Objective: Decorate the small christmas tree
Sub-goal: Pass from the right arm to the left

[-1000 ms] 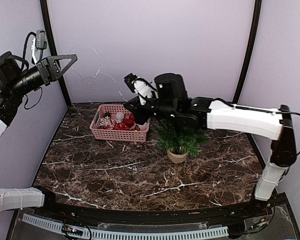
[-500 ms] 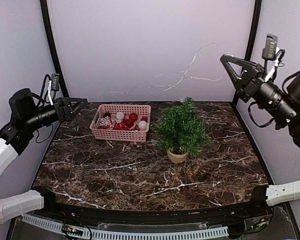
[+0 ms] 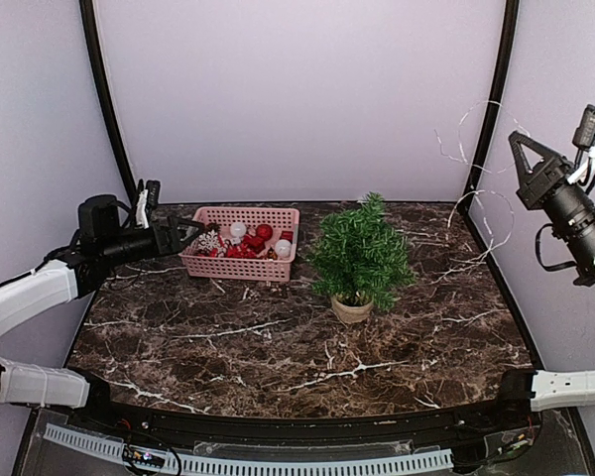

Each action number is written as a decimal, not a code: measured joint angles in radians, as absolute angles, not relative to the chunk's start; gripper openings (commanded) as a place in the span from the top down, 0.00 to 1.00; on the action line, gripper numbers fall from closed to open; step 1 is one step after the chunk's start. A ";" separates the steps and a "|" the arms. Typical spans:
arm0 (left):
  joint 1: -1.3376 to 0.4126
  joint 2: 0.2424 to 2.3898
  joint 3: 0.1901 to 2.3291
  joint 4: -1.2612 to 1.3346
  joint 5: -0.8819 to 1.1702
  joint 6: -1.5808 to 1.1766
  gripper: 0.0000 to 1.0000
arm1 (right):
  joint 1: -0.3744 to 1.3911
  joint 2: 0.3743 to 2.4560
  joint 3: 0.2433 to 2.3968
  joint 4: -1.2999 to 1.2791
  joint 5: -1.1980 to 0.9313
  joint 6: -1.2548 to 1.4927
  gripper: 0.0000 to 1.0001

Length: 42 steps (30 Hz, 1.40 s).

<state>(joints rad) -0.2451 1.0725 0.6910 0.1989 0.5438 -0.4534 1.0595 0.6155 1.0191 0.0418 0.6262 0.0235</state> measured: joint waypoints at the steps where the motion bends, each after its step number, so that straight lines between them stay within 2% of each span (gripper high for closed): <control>1: -0.245 1.094 0.692 0.206 0.547 -0.451 0.02 | 1.060 0.603 1.015 0.037 0.650 0.022 1.00; 10: -0.354 1.384 0.806 0.257 0.558 -0.447 0.01 | 1.060 0.516 0.941 0.011 0.801 0.017 1.00; 18: -0.466 1.631 0.989 0.279 0.590 -0.399 0.01 | 1.060 0.508 0.931 -0.023 0.839 0.017 1.00; 28: -0.524 1.781 1.098 0.247 0.644 -0.354 0.14 | 1.060 0.503 0.931 -0.035 0.852 0.015 1.00; 30: -0.537 1.798 1.114 0.231 0.648 -0.345 0.24 | 1.060 0.503 0.931 -0.036 0.853 0.015 1.00; 32: -0.548 1.811 1.120 0.219 0.649 -0.339 0.46 | 1.060 0.502 0.931 -0.038 0.852 0.015 1.00; 33: -0.550 1.813 1.122 0.210 0.650 -0.337 0.54 | 1.060 0.501 0.931 -0.039 0.853 0.015 1.00; 34: -0.554 1.814 1.122 0.201 0.649 -0.331 0.69 | 1.060 0.500 0.931 -0.039 0.853 0.015 1.00; 35: -0.555 1.814 1.124 0.189 0.648 -0.327 0.75 | 1.060 0.498 0.931 -0.040 0.853 0.015 1.00; 36: -0.558 1.814 1.124 0.180 0.646 -0.324 0.86 | 1.060 0.497 0.931 -0.040 0.853 0.015 1.00; 38: -0.561 1.814 1.125 0.168 0.642 -0.319 0.98 | 1.060 0.493 0.931 -0.044 0.853 0.015 1.00; 42: -0.561 1.801 1.125 0.142 0.617 -0.306 1.00 | 1.060 0.490 0.931 -0.055 0.855 0.015 1.00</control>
<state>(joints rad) -0.5613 1.8011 1.1252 0.1421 0.6170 -0.3061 1.0595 0.4896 0.9310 -0.0551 0.8551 0.0154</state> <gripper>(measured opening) 0.013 0.007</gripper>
